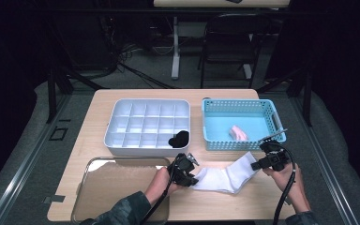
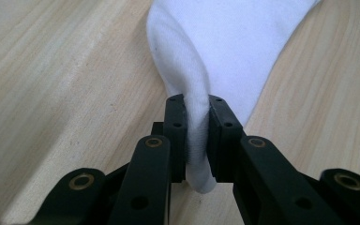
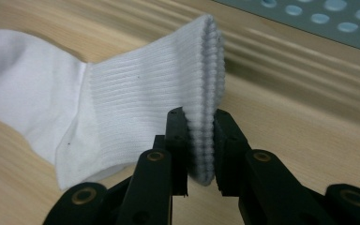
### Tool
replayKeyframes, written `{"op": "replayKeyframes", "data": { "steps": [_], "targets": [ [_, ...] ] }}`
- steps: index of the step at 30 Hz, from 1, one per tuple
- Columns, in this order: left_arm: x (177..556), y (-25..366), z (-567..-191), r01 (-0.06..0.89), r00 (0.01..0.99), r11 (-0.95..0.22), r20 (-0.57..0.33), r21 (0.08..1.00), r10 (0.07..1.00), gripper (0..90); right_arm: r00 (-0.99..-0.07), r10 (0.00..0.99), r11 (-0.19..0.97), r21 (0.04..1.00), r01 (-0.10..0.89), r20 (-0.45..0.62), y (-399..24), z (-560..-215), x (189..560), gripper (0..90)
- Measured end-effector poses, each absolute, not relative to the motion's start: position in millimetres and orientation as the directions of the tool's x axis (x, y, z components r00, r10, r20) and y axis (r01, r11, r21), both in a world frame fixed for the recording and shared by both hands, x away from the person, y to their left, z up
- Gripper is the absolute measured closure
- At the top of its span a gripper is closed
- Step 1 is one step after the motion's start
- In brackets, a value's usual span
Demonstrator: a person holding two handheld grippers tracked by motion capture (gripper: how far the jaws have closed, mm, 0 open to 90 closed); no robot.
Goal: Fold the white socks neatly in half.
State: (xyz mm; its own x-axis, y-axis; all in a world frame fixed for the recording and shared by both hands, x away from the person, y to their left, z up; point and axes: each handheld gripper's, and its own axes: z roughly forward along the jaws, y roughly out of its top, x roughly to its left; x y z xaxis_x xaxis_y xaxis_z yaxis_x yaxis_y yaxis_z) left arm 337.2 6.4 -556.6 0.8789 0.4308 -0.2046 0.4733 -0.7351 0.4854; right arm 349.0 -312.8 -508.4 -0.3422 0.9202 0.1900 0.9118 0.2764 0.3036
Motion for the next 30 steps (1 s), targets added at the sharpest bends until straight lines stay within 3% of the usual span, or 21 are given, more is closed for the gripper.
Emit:
{"op": "replayKeyframes", "data": {
  "steps": [30],
  "targets": [
    [342.4,4.1,-559.4,0.492,0.867,-0.704,-0.213,0.512,0.45,79.8,-0.462,0.816,0.292,0.443,0.848,0.347,-293.7,-479.9,334.3,78.2]
  ]
}}
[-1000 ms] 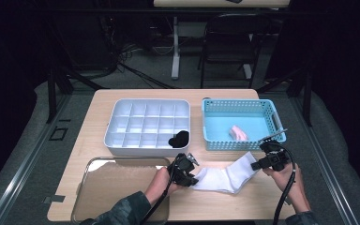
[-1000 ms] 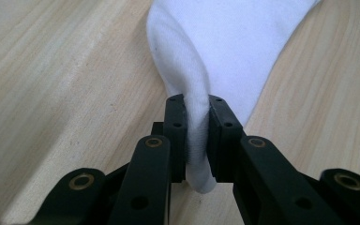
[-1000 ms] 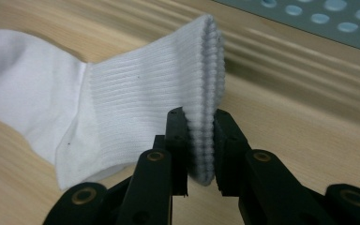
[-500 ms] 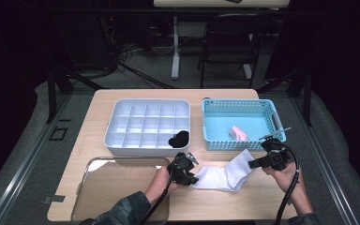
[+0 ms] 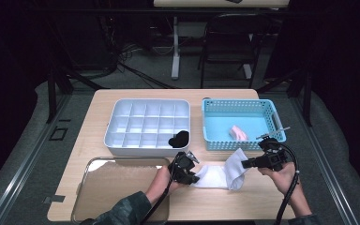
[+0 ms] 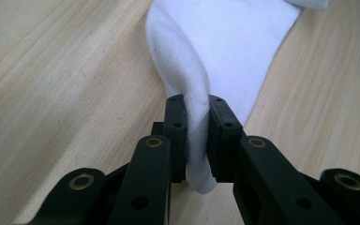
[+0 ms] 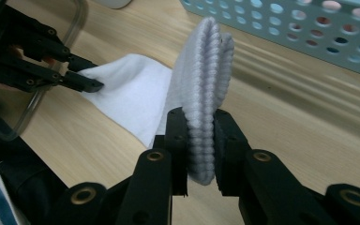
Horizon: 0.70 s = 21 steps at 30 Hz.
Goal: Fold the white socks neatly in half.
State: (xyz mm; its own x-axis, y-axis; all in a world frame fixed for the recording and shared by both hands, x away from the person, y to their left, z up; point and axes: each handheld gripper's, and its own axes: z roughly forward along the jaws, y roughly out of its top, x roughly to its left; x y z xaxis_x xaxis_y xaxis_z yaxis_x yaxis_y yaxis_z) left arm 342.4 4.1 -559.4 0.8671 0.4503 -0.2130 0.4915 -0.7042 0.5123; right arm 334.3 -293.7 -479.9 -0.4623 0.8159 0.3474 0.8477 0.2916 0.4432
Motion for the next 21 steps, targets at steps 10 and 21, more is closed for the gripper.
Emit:
{"op": "replayKeyframes", "data": {
  "steps": [10,21],
  "targets": [
    [343.8,2.6,-560.0,0.494,0.866,-0.699,-0.223,0.517,0.448,79.7,-0.493,0.78,0.306,0.453,0.837,0.386,-281.2,-481.3,333.7,78.1],
    [344.1,1.3,-560.5,0.494,0.866,-0.697,-0.226,0.52,0.446,79.6,-0.518,0.762,0.334,0.449,0.829,0.389,-260.4,-490.4,334.7,77.9]
  ]
}}
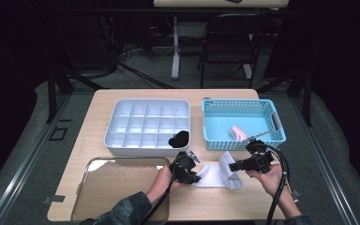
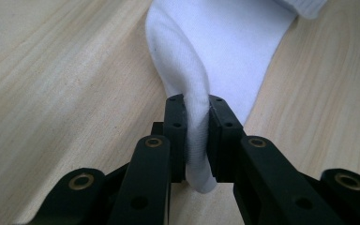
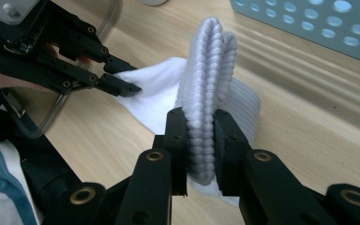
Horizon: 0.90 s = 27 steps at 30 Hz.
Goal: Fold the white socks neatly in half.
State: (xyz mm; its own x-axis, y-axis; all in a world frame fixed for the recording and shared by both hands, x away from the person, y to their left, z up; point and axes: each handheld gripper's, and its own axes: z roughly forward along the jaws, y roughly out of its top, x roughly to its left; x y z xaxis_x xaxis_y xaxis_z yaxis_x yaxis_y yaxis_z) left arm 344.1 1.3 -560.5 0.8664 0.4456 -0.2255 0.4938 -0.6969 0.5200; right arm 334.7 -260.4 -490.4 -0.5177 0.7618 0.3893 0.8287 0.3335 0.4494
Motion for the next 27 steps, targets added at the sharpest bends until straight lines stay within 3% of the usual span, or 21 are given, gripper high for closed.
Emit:
{"op": "replayKeyframes", "data": {
  "steps": [19,27],
  "targets": [
    [345.2,0.0,-561.0,0.505,0.86,-0.688,-0.24,0.521,0.45,79.3,-0.575,0.762,0.443,0.409,0.798,0.297,-216.8,-504.6,334.6,77.3],
    [345.5,-0.5,-561.1,0.503,0.861,-0.689,-0.24,0.521,0.448,79.1,-0.571,0.765,0.439,0.408,0.801,0.298,-209.3,-511.5,335.7,76.8]
  ]
}}
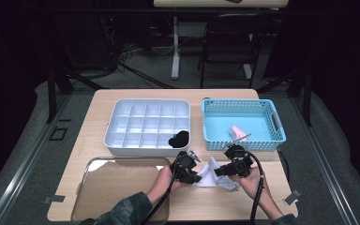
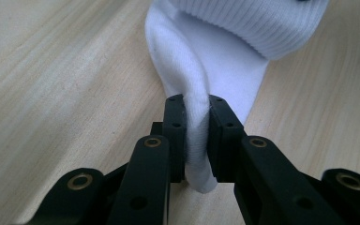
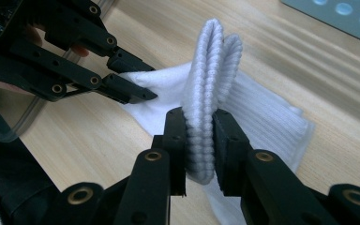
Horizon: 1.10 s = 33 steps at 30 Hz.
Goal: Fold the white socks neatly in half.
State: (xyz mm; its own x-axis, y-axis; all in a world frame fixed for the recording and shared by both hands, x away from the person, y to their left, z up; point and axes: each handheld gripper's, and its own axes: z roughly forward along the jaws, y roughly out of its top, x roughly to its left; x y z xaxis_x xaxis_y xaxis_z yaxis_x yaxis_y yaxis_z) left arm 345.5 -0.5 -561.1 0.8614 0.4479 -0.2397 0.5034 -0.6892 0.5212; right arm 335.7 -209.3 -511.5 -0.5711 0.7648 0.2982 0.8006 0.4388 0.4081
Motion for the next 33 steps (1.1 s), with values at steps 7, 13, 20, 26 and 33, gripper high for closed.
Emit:
{"op": "replayKeyframes", "data": {
  "steps": [7,13,20,26,33],
  "targets": [
    [345.4,-1.3,-561.3,0.503,0.861,-0.687,-0.238,0.524,0.449,79.0,-0.576,0.763,0.444,0.411,0.796,0.293,-206.8,-516.0,337.5,76.1],
    [345.4,-2.2,-560.2,0.51,0.857,-0.688,-0.241,0.516,0.455,72.9,-0.585,0.746,0.45,0.407,0.795,0.318,-199.5,-520.9,337.4,68.3],
    [342.8,12.5,-540.6,0.513,0.854,-0.677,-0.232,0.528,0.466,47.4,-0.581,0.717,0.374,0.491,0.787,0.384,-221.5,-502.7,331.7,50.0],
    [341.1,19.3,-520.3,0.523,0.839,-0.611,-0.232,0.594,0.492,43.3,-0.461,0.831,0.288,0.468,0.836,0.312,-253.9,-505.0,328.2,47.9],
    [349.8,7.3,-541.2,0.565,0.819,-0.629,-0.271,0.534,0.506,40.4,-0.406,0.859,0.307,0.322,0.896,0.311,-258.7,-531.0,336.8,52.5]
  ]
}}
